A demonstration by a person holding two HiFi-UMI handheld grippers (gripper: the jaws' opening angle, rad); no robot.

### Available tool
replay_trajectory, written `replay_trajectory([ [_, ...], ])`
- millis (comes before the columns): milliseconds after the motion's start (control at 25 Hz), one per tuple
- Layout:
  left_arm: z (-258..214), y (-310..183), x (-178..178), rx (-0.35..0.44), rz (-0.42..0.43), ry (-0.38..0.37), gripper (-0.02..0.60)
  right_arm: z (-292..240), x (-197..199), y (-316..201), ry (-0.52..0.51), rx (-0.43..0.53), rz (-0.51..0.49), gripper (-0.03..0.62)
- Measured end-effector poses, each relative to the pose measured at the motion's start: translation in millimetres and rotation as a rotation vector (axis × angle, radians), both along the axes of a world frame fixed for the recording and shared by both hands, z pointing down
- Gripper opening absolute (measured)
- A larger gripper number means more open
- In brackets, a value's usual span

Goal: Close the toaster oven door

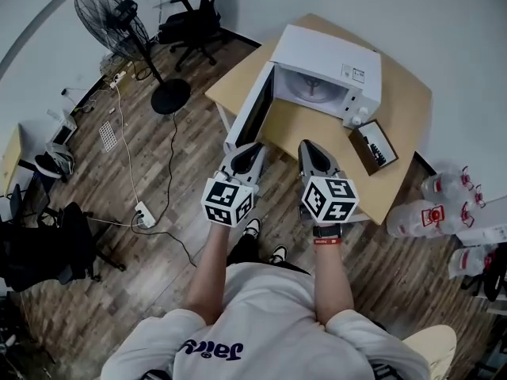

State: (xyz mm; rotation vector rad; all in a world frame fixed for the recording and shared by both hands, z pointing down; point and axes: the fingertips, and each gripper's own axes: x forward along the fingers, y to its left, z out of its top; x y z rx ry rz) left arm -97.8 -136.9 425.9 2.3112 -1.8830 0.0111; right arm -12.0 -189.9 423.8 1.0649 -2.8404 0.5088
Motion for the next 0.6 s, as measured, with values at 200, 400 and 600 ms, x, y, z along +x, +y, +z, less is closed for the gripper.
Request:
replay_trajectory([
  [200, 1.6, -4.0, -40.8, -0.014, -0.022, 0.03, 0.052, -0.4, -40.1, -7.8, 0.002, -0.008, -0.049, 0.015],
  [400, 6.1, -4.3, -73.9, -0.024, -0.027, 0.0, 0.069, 7.3, -72.8, -14.3, 0.015, -0.018, -0.09, 0.015],
  [600, 17.8, -3.6, -108.5, -0.048, -0.025, -0.024, 0.081, 11.9, -95.2, -24.1, 0.025, -0.023, -0.116, 0.015],
])
